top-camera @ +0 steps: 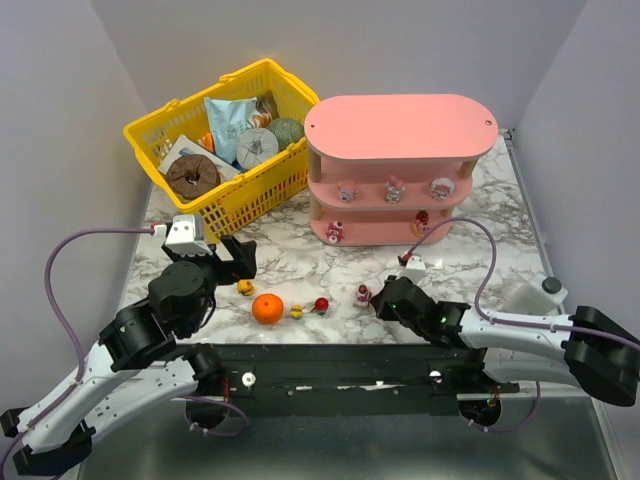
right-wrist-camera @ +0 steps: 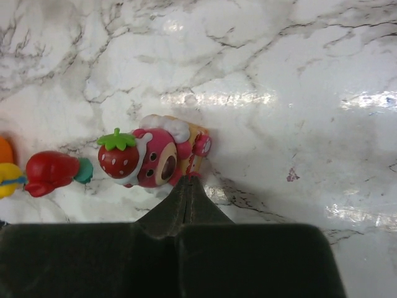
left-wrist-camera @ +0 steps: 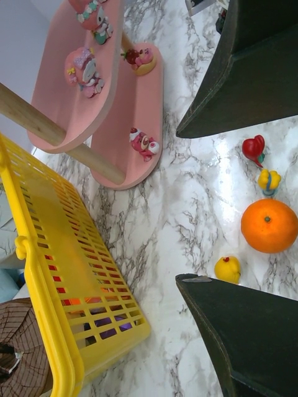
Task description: Place and organize the plastic toys onto the shelf
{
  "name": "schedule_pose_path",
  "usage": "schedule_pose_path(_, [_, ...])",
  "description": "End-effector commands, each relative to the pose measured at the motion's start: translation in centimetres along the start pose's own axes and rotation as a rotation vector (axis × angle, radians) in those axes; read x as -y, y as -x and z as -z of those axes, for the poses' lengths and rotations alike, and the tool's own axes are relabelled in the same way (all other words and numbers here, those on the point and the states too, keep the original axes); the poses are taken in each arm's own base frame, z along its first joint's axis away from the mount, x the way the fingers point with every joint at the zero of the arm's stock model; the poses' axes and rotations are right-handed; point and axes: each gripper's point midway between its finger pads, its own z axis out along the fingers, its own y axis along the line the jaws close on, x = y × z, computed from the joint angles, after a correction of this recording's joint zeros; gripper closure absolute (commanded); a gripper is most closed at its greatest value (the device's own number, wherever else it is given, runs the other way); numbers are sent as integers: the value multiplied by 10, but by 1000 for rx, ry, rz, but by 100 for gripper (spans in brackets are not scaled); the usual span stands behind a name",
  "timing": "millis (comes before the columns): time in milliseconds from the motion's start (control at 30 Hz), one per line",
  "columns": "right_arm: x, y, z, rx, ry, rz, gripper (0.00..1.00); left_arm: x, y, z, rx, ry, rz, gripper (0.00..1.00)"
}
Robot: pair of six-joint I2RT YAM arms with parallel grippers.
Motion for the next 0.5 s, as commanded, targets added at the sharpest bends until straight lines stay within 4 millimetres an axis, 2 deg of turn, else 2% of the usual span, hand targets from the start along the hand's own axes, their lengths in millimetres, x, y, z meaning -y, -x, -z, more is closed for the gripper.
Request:
schedule_pose_path(0, [-8, -19, 0, -86, 72, 76, 99, -8, -2, -2, 8, 40, -19, 1])
schedule_pose_path(133, [-17, -26, -5, -118, 87, 72, 100, -9, -3, -2, 6, 43, -20, 1])
schedule_pose_path(267, [-37, -31, -10, -125, 144, 91, 99, -9, -2, -3, 7, 48, -26, 1])
schedule_pose_path(367, [-33, -33, -14, -133, 96, 99, 100, -9, -3, -3, 5, 52, -29, 1])
schedule_pose_path(467, [-29, -26, -9, -103, 71, 94, 100, -11, -3, -3, 5, 57, -31, 1])
